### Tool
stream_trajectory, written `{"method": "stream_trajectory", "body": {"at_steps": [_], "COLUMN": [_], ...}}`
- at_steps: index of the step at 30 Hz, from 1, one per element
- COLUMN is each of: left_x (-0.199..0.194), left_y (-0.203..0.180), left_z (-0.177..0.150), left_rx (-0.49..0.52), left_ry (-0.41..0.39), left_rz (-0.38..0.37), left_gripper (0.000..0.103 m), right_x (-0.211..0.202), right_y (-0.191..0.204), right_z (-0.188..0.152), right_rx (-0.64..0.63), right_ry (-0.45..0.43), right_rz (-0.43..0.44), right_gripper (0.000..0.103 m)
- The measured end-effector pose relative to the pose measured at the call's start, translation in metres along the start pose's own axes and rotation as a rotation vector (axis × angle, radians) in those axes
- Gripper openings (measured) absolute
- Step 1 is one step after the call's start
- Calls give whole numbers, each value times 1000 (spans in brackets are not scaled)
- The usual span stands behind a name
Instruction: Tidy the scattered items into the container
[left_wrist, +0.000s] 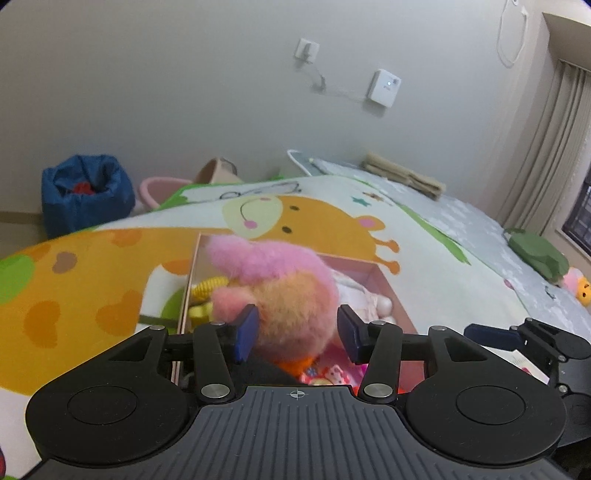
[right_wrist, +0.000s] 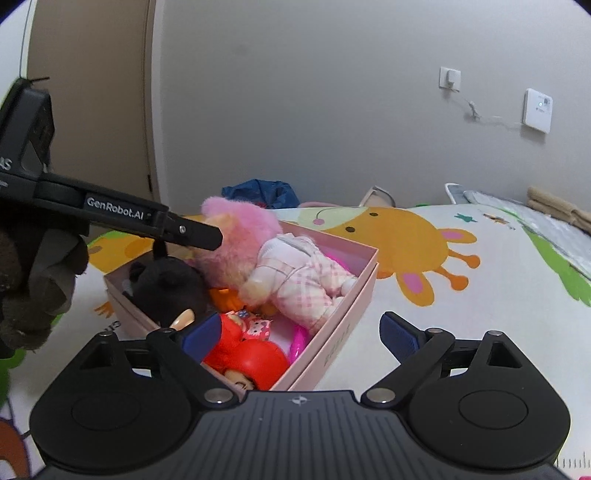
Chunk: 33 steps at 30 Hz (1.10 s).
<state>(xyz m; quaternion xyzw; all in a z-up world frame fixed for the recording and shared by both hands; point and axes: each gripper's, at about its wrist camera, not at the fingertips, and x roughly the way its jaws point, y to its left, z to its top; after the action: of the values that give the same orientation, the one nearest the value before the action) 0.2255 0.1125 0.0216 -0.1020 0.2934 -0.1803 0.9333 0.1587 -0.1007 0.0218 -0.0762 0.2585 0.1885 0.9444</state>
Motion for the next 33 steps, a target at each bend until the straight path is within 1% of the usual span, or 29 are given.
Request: {"method": "stream_trajectory", "body": {"at_steps": [2,3,4,5,7,9,10,11,12,13,14,15,17,19,21,23,25,26,27,28,30,31,32,33], "left_x": [3,3,3,3,2,6,11,16,22,25,23,20,10,-1,-12,-25,-39,-47,-55,-64,-79,-86,-89,-90], "left_y": [-2,-3,-3,-3,1,6,10,13,17,19,18,14,9,6,2,-3,-7,-8,-8,-8,-11,-12,-13,-13], "left_z": [2,2,3,4,9,15,17,19,20,19,17,15,9,2,-6,-15,-23,-27,-31,-35,-44,-50,-55,-61], "left_rx": [21,32,37,34,19,-4,-21,-41,-68,-94,-95,-72,-48,-38,-23,-3,10,9,10,19,53,77,93,102], "left_ry": [-10,-15,-21,-30,-58,-76,-70,-55,-32,-5,2,1,18,39,44,36,20,11,-1,-21,-62,-75,-70,-47], "left_rz": [13,21,22,21,16,19,21,15,-3,-35,-49,-55,-90,-139,-163,-172,-182,-186,-183,-161,-81,-34,-11,2], "left_gripper": [53,53,53,54,59,71,72,70,68,68,69,69,69,69,69,70,73,78,81,82,87,88,89,90], "right_x": [11,18,29,39,54,67,72,74,76,77,76,77,76,71,64,48,26,12,-2,-15,-37,-40,-41,-44], "right_y": [2,2,1,-1,-5,-4,-2,1,3,5,4,3,-2,-4,-6,-10,-12,-13,-14,-14,-9,-7,-4,0], "right_z": [7,11,16,21,27,29,29,29,28,27,28,28,26,22,20,20,19,17,14,9,-2,-6,-12,-19], "right_rx": [-55,-84,-114,-137,-154,-171,-177,-189,-204,-220,-230,-227,-204,-214,-200,-159,-118,-97,-81,-68,-71,-83,-101,-122], "right_ry": [2,15,46,81,125,179,191,191,181,163,146,141,147,139,120,75,21,-7,-29,-47,-56,-48,-34,-16], "right_rz": [-45,-67,-77,-75,-59,2,13,1,-25,-63,-97,-109,-110,-121,-130,-148,-162,-148,-123,-88,-21,-2,14,19], "right_gripper": [93,93,93,93,93,93,93,93,93,93,93,93,93,93,93,93,95,96,101,103,103,103,103,103]}}
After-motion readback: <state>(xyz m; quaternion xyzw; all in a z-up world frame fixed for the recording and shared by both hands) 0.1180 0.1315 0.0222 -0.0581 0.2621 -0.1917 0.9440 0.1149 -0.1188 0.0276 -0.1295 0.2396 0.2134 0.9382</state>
